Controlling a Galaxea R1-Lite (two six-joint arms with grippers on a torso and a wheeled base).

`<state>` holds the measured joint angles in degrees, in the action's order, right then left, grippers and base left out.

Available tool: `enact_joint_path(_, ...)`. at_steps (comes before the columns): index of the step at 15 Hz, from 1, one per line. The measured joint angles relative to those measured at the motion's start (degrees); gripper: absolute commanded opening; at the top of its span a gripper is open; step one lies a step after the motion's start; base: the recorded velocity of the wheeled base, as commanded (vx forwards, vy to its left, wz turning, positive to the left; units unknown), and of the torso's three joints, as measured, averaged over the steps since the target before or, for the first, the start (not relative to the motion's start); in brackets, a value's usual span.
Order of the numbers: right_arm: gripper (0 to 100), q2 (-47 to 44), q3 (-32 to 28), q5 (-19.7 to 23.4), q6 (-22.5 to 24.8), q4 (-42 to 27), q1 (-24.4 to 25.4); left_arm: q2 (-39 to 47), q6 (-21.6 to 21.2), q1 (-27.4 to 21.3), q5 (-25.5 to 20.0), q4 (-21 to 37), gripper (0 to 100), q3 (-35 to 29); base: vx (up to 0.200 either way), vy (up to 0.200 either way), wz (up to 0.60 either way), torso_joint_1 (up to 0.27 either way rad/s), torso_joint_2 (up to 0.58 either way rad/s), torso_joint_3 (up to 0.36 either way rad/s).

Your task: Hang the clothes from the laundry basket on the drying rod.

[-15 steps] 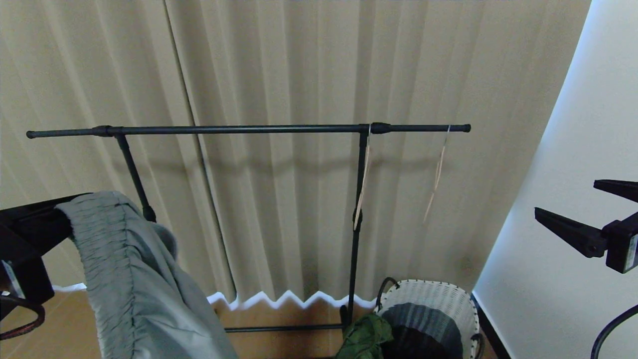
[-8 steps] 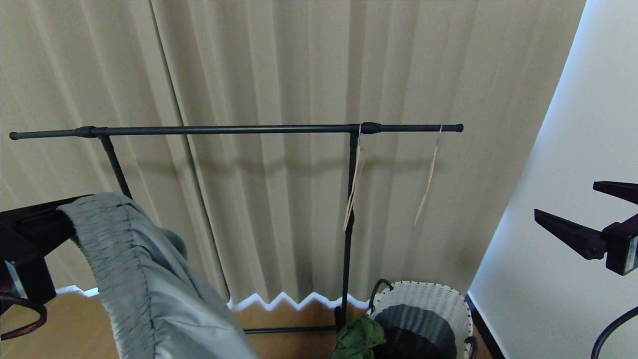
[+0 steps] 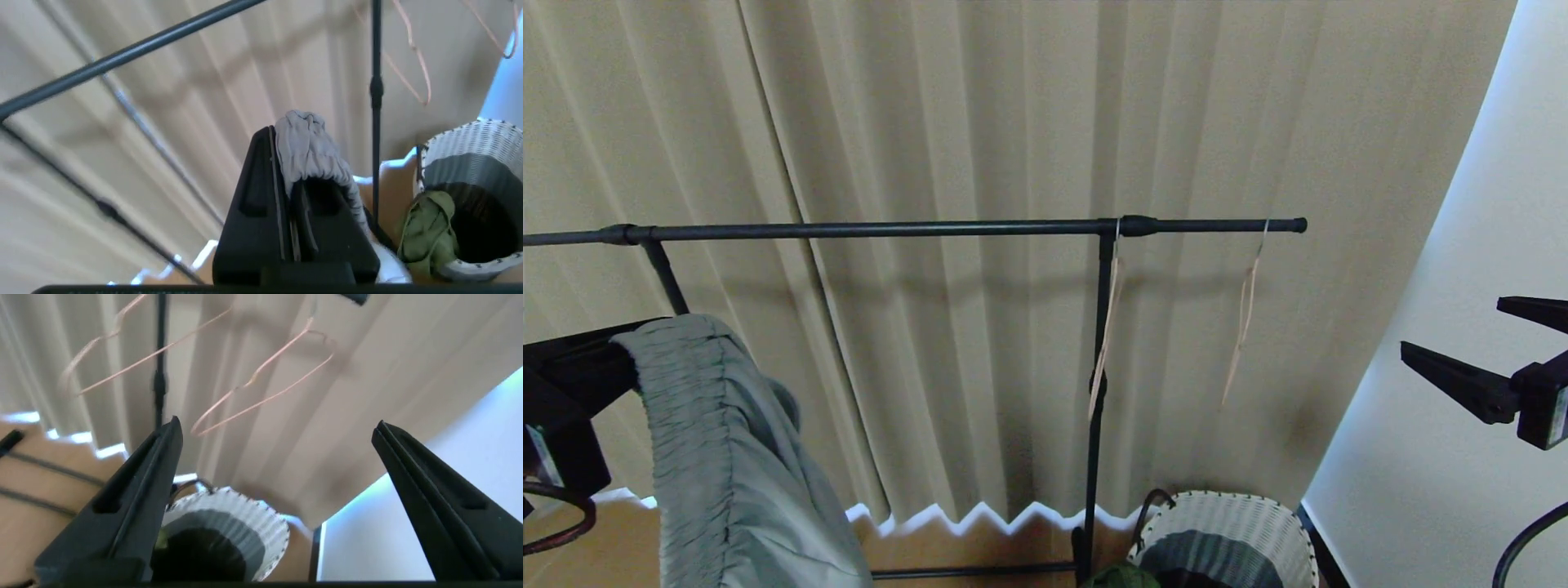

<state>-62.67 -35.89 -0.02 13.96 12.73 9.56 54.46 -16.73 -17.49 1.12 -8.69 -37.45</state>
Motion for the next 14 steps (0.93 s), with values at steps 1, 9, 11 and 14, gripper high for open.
enact_joint_path(1,100,-0.2,0.0,0.0,-0.4,0.1,0.0,0.0,0.0,0.0,0.0,0.1,0,0.0,0.000,0.000,0.00,0.000,0.00,0.000)
enact_joint_path(9,100,-10.4,-1.9,-0.1,-9.3,0.7,0.2,0.2,-0.1,0.6,0.0,-3.6,0,4.7,0.000,0.000,0.00,0.000,0.00,0.000)
enact_joint_path(11,100,-15.8,-3.8,-0.3,-11.8,0.6,0.7,0.3,-0.1,1.0,-0.1,-3.8,0,5.5,0.000,0.000,0.00,0.000,0.00,0.000)
enact_joint_path(14,100,-24.1,-7.9,-4.0,-14.5,0.6,2.5,0.2,0.0,1.2,-0.1,-3.9,0,5.7,0.000,0.000,0.00,0.000,0.00,0.000)
